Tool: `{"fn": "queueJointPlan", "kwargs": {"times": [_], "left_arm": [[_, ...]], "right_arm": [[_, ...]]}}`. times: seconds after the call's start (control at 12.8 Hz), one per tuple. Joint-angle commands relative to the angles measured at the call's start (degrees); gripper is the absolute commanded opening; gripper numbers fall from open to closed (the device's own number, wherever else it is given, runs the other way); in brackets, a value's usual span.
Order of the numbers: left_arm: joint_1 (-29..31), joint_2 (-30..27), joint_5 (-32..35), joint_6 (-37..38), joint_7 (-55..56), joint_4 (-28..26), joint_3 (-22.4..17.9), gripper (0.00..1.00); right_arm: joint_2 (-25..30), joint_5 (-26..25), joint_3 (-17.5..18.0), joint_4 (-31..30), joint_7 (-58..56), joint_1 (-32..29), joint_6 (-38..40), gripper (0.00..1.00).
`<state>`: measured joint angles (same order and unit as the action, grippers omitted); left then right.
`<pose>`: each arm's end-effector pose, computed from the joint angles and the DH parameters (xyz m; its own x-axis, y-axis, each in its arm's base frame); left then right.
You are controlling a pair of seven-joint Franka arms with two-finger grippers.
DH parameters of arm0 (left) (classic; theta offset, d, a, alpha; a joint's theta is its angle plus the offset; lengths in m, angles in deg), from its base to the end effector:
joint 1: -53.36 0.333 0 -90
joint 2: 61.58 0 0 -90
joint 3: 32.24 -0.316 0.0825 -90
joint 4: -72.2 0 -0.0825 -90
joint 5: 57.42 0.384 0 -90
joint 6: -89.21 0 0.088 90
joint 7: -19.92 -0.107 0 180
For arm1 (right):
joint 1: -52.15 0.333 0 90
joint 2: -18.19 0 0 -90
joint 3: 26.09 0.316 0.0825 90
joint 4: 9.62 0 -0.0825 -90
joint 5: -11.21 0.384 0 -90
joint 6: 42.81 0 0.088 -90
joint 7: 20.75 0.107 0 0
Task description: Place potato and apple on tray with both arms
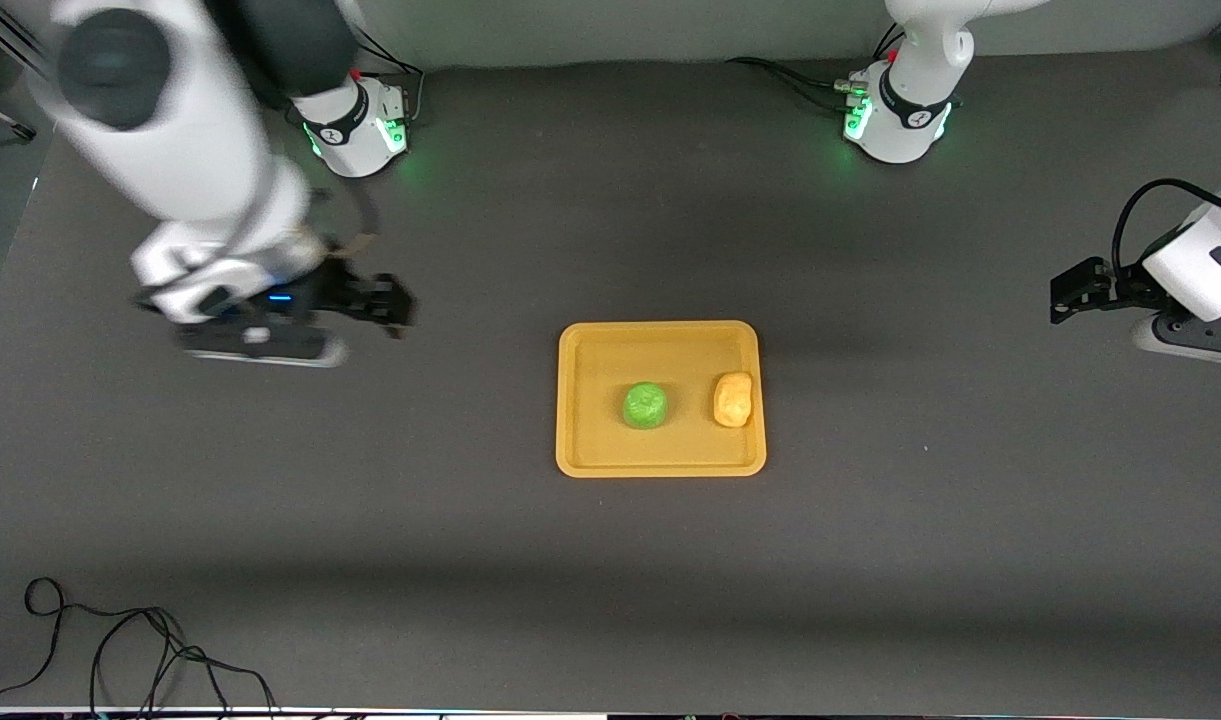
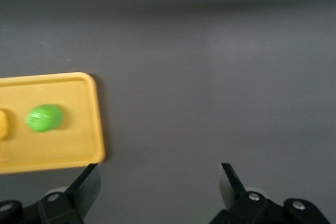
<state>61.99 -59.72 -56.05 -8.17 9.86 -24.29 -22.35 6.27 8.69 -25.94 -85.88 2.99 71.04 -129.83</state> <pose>0.5706 -0.0089 0.5638 0.9798 -0.1993 -0.0194 -0.1996 -0.9798 -0.0149 0.5811 0.1952 0.6111 0.9965 -0.0838 -0.0010 -0.0837 -0.9953 0.0479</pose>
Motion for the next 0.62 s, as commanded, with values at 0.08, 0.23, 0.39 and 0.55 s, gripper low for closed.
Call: {"fn": "queueJointPlan", "kwargs": {"times": [0.08,0.23,0.39,0.55], "left_arm": [[0.16,-0.18,0.38,0.87,0.56,0.87,-0.13,1.0],[0.25,-0.1,0.56,1.06,0.48,0.69,-0.31,1.0],[0.07,0.25,0.56,0.36,0.56,0.43,-0.22,1.0],[0.16,0.69,0.65,0.09,0.56,0.69,-0.22,1.0]], "right_arm": [[9.97,1.56,2.39,-13.02,-15.18,-13.4,-2.54,1.0],[10.51,1.56,4.41,-14.08,-18.28,-19.65,-2.63,1.0],[10.34,1.47,4.33,-13.82,-20.65,-21.87,-2.71,1.0],[9.72,1.47,2.23,-13.56,-21.8,-21.88,-2.63,1.0]]}}
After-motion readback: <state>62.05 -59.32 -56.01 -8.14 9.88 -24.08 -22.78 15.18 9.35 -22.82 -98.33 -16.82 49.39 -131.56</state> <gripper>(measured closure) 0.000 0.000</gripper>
